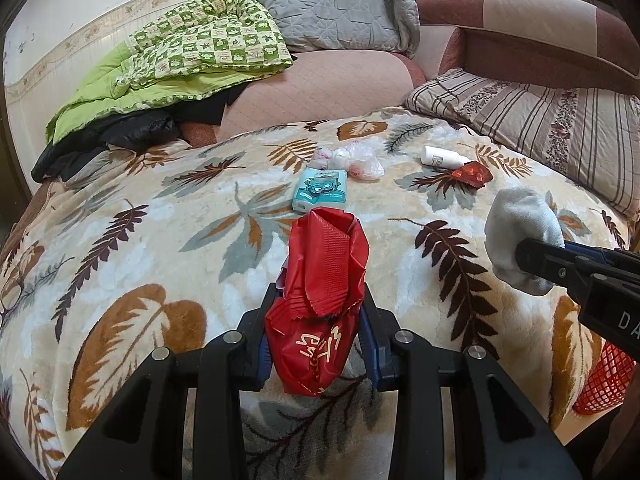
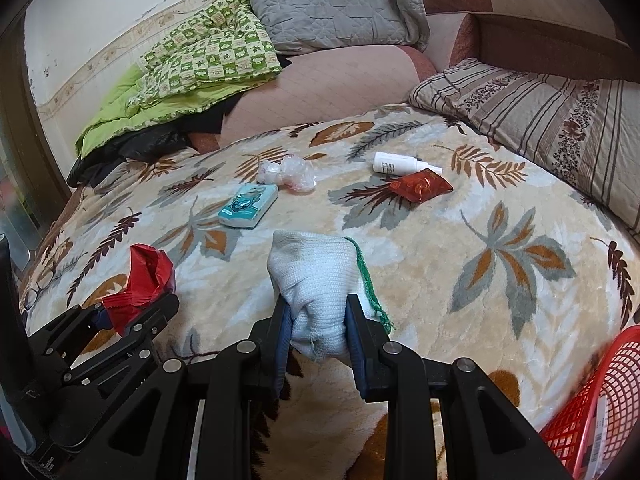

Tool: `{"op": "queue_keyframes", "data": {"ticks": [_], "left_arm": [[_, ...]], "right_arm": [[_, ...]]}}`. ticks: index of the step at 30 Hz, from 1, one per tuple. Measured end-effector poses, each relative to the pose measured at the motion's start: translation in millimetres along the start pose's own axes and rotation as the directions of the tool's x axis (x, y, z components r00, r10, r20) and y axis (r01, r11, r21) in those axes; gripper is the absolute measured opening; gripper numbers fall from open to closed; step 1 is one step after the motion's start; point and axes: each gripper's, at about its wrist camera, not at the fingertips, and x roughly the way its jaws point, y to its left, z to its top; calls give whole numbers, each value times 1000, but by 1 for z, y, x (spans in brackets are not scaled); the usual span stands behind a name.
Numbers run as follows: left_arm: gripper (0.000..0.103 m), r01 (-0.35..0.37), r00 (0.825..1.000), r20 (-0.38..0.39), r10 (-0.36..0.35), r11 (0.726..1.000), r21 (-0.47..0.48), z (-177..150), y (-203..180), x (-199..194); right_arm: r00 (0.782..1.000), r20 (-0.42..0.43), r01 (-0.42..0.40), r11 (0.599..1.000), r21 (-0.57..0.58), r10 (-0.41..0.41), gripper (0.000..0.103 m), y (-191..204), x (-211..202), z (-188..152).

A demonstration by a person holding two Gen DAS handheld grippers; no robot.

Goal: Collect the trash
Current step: 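Hold the red bag and white glove raised above the bed with both tools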

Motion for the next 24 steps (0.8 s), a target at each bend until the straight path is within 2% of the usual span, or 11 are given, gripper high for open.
{"op": "queue_keyframes", "data": {"ticks": [24], "left_arm": [[34, 3, 1000, 2, -3, 1000, -2, 0, 0, -1]], "right_arm": [[1000, -2, -1, 1000, 2, 1, 28, -1, 0, 0]]}}
